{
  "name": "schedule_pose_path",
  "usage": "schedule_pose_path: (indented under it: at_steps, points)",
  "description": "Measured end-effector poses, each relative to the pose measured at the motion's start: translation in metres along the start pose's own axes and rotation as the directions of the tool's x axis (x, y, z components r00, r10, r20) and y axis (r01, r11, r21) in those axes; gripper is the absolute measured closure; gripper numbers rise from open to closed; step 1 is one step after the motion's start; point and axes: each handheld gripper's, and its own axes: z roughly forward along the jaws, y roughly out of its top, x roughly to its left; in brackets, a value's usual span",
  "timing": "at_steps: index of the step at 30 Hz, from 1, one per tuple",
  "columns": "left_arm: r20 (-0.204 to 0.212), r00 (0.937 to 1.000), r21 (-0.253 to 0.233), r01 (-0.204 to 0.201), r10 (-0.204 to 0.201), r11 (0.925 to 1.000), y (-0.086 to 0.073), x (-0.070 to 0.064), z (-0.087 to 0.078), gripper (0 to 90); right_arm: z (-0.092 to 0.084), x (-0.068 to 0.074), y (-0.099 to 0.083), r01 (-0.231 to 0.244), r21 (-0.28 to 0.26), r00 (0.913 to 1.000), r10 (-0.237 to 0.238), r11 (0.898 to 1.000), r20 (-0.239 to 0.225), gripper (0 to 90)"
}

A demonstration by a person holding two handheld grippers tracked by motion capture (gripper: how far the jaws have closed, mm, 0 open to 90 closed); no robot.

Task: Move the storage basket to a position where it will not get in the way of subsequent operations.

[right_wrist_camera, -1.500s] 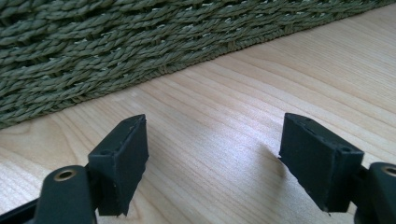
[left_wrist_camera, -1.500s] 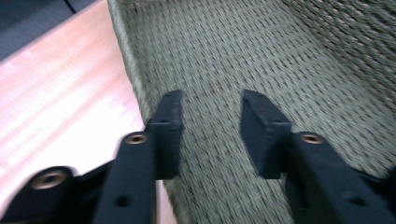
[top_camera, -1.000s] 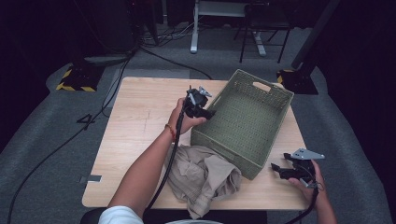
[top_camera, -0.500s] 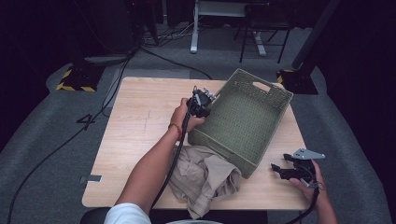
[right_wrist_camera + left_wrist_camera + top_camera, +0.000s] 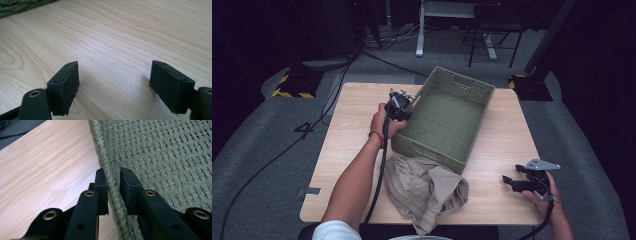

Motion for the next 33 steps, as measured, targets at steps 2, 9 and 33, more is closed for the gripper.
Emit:
schedule_pose_path:
  at_steps: [2, 9, 33]
  points:
    - [-0.010, 0.9996, 0.000, 0.028, -0.028, 0.9996, -0.010, 0.013, -0.006, 76.6, 0.000, 0.000, 0.000, 0.000, 0.000, 1.0000, 0.000, 1.000, -0.002, 23.7]
    - [-0.061, 0.9913, 0.001, 0.117, -0.117, 0.9931, -0.042, 0.054, -0.028, 76.2, 0.000, 0.000, 0.000, -0.002, -0.001, 1.0000, 0.002, 1.000, -0.001, 23.7]
    - [-0.160, 0.9452, -0.015, 0.286, -0.284, 0.9582, -0.114, 0.119, -0.077, 75.9, 0.000, 0.000, 0.000, -0.002, 0.000, 1.0000, 0.002, 1.000, 0.001, 23.7]
